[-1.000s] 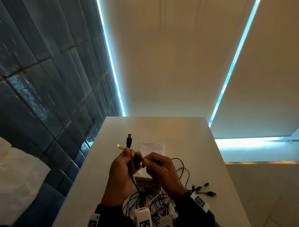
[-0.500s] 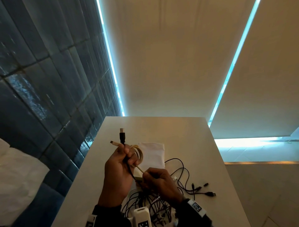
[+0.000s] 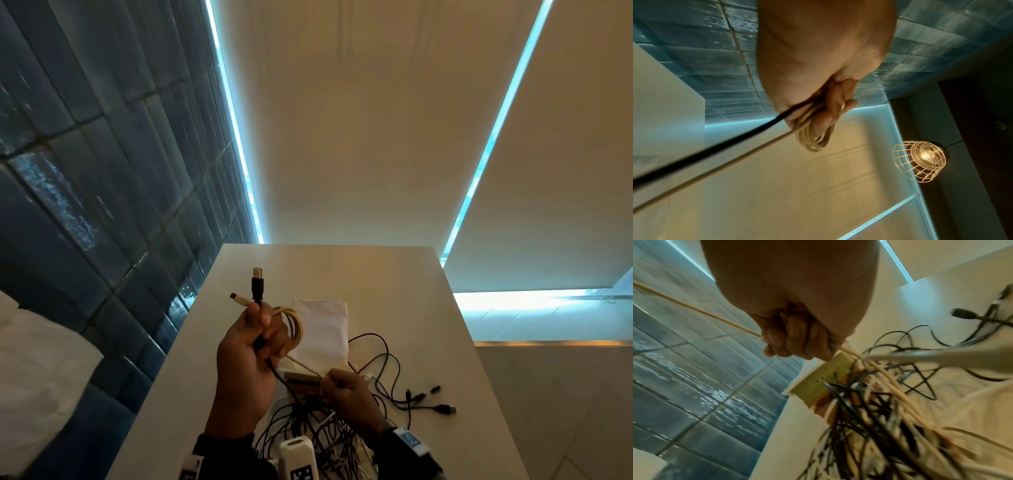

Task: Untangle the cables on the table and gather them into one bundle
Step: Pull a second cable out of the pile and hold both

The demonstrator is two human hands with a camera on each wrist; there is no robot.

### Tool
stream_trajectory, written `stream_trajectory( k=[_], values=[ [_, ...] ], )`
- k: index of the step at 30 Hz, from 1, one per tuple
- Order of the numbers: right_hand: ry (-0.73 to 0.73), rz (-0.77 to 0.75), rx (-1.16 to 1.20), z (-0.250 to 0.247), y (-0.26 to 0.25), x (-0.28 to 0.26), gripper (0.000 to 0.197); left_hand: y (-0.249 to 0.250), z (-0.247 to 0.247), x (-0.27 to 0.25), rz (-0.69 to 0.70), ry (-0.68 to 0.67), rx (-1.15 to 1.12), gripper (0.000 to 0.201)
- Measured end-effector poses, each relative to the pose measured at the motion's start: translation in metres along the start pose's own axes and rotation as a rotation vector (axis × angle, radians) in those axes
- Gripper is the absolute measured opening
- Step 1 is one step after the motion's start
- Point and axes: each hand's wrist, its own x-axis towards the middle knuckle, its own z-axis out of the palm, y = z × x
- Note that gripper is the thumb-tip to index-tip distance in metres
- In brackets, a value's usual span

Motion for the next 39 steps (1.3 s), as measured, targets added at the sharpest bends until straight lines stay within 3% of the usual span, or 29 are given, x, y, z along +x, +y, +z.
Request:
stream_trajectory(
  k=[4, 9, 14, 18, 24, 28, 33, 39],
  values=[
    [0.107, 0.047, -0.053, -0.001, 0.001, 0.006, 0.036, -0.006, -0.003, 0.003, -0.007, 0.086, 0.161, 0.031],
    [0.144, -0.037, 0.208, -0.004, -0.053, 0.003, 0.024, -0.011, -0.006, 0.007, 0.007, 0.176, 0.240, 0.034],
    [0.042, -0.235, 0.302, 0.001, -0.102, -0.008, 0.021, -0.012, -0.002, 0.005, -0.011, 0.199, 0.355, 0.037],
    [-0.103, -0.320, 0.277, 0.007, -0.110, -0.014, 0.022, -0.011, 0.001, 0.004, -0.058, 0.223, 0.302, 0.036],
    [-0.181, -0.242, 0.239, 0.010, -0.099, -0.015, 0.021, -0.007, 0.001, 0.000, -0.145, 0.154, 0.163, 0.036],
    [-0.204, -0.181, 0.229, 0.008, -0.088, -0.011, 0.028, -0.004, 0.000, 0.001, -0.107, 0.081, -0.025, 0.036],
    [-0.236, -0.128, 0.268, 0.003, -0.078, -0.009, 0.021, -0.007, 0.002, 0.000, -0.061, 0.057, -0.007, 0.027],
    [-0.262, -0.058, 0.185, -0.005, -0.060, -0.008, 0.018, -0.008, 0.004, 0.001, -0.016, 0.028, 0.030, 0.034]
  ],
)
